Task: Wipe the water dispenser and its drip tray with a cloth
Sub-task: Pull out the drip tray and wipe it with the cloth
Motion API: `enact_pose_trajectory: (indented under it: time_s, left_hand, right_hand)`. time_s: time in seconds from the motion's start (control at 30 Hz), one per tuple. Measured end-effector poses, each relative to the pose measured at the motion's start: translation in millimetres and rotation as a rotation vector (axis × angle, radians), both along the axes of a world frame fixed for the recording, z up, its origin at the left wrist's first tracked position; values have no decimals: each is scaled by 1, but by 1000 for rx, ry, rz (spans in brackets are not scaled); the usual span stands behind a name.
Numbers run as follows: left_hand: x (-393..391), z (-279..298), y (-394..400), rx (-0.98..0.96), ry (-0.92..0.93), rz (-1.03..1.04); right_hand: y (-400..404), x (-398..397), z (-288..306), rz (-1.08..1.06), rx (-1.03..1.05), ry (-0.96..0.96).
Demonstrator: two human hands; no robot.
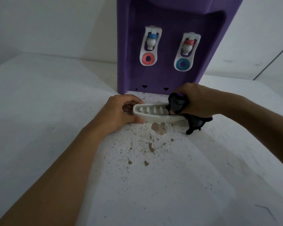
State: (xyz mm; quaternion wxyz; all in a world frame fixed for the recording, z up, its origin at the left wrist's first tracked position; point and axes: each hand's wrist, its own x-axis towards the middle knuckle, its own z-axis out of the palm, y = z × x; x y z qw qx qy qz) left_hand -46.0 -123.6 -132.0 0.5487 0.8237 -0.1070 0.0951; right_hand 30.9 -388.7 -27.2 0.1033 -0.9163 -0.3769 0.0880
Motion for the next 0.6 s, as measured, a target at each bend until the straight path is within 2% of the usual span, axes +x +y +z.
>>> enact_pose_trajectory:
  time_s: [0.1,0.23,0.47,0.6]
  left_hand:
    - [1,-1,0,8,-11,-6]
    - [0,-1,0,4,-21,-13]
    - [1,1,-1,-13,12,-4]
    - [1,1,-2,-29,8,-4]
  right_hand:
    - [5,-4,-2,26,24,-35]
    - [4,-3,0,-45,56,4]
    - [3,2,13,36,-147,-91]
    - [5,-1,11,69,-138,-109]
